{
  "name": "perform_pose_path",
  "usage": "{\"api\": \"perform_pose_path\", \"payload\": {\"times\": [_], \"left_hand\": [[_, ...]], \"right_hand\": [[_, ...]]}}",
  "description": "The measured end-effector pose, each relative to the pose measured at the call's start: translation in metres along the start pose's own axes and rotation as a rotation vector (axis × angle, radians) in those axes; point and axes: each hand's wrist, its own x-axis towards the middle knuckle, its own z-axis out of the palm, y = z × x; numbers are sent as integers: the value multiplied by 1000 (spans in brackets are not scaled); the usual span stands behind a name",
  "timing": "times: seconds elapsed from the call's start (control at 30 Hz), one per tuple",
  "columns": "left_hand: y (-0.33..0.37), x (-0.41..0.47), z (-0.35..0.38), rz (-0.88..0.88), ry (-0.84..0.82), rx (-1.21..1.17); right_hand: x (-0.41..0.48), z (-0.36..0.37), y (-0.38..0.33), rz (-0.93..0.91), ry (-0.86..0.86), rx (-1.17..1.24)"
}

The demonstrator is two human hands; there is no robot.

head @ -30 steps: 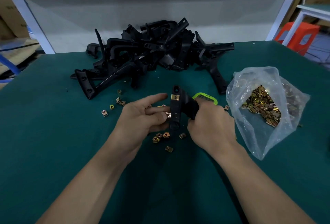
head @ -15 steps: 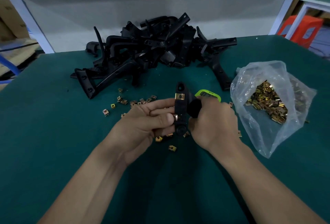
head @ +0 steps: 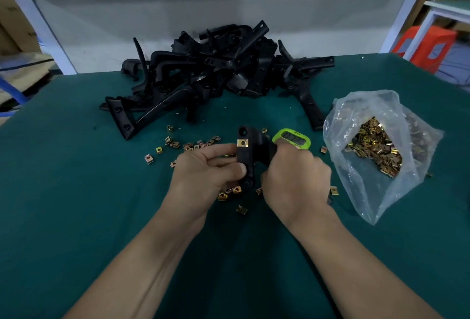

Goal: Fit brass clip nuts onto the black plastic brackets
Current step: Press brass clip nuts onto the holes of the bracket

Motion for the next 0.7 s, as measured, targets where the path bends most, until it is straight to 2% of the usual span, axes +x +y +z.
{"api": "perform_pose_path", "payload": {"times": [0.13, 0.27, 0.47, 0.57, 0.7], "left_hand": [[-8, -1, 6, -45, -3, -93], [-11, -2, 10, 15, 75, 33], [-20, -15, 23, 276, 227, 721], [-21, -12, 22, 317, 330, 900], [-24, -11, 20, 332, 372, 1048]], "right_hand": [[-1, 1, -1, 3, 2, 8], [1, 2, 4, 24, -16, 61], [8, 6, 12, 62, -18, 47], [4, 8, 10, 9, 4, -20], [0, 10, 8, -43, 20, -31]]}}
